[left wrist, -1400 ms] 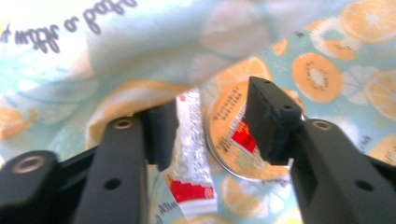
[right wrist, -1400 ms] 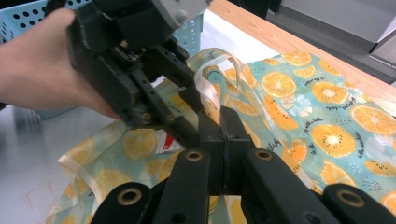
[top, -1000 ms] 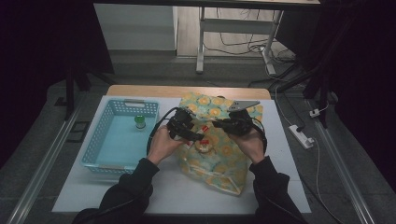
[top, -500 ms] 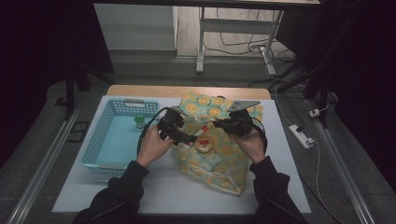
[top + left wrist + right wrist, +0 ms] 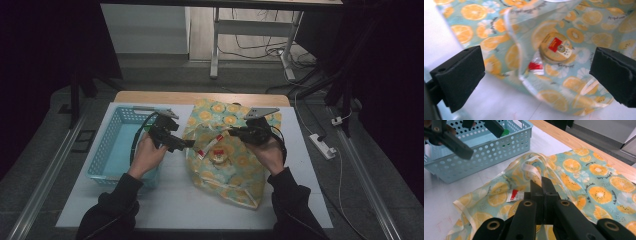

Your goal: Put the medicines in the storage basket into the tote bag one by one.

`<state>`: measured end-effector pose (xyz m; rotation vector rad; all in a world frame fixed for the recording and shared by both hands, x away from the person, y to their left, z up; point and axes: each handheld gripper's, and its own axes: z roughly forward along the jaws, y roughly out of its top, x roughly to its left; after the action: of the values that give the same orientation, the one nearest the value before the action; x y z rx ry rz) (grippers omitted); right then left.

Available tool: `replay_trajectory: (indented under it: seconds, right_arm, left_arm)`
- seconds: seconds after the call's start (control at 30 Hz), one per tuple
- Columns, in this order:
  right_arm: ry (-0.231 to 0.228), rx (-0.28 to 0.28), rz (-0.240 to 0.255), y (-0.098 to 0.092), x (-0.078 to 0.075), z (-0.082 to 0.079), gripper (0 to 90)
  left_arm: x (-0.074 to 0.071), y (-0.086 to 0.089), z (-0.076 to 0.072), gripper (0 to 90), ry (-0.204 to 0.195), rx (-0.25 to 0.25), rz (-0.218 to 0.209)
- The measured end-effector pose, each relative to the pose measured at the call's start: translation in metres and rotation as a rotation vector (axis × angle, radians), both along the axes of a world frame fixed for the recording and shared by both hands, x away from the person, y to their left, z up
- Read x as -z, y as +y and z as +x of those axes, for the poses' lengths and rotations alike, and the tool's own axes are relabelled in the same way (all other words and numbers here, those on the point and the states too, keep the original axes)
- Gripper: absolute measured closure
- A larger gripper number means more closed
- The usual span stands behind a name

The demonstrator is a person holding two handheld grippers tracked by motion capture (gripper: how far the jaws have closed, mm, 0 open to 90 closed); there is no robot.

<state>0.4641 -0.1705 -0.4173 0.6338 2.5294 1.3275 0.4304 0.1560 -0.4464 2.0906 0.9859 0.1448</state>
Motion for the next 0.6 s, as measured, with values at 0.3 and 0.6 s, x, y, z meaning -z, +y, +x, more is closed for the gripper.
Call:
replay_trajectory:
  seconds: [0.3, 0.6]
  right_arm:
    - [0.002, 0.0, -0.003, 0.0, 0.001, 0.0, 89.8]
    - [0.004, -0.001, -0.001, 0.0, 0.001, 0.001, 89.8]
  left_arm:
    - [-0.002, 0.038, -0.001, 0.0, -0.013, -0.073, 0.023]
    - [-0.002, 0.069, 0.005, 0.0, -0.035, -0.168, 0.074]
